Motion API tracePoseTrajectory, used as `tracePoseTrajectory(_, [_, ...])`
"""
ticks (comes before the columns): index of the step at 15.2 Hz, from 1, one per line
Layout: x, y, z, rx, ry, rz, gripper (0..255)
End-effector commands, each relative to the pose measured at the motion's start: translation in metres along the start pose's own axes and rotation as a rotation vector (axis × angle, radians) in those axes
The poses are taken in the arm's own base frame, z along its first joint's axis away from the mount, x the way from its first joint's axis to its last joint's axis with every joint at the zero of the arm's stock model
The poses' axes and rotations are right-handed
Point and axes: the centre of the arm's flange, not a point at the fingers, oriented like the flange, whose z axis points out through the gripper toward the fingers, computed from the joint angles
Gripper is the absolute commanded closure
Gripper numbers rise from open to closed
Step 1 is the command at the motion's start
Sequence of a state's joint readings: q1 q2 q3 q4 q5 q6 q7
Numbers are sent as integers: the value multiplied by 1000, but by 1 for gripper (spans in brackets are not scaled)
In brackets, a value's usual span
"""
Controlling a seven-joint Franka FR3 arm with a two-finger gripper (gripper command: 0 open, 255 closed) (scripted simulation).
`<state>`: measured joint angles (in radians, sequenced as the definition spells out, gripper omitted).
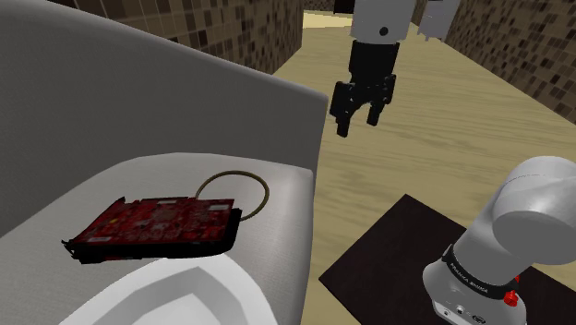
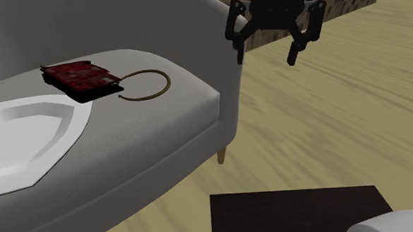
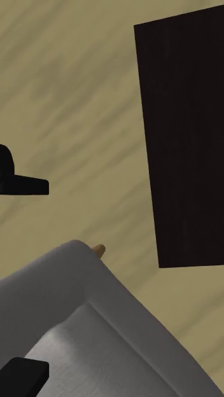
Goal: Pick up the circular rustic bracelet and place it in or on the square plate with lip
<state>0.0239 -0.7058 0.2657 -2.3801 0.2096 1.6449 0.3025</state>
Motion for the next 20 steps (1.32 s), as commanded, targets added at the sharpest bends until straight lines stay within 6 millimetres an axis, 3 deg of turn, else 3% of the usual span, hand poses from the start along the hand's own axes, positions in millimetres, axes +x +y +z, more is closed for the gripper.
tracePoseTrajectory(1, [5, -24, 4, -3, 18, 25, 0])
tracePoseTrajectory(9, [37, -124, 15, -21, 85, 118, 0])
tracePoseTrajectory(10, [2, -99, 31, -183, -170, 117, 0])
tracePoseTrajectory(11, [2, -99, 31, -183, -170, 117, 0])
tracePoseTrajectory(20, [11, -196, 38, -68, 16, 335, 0])
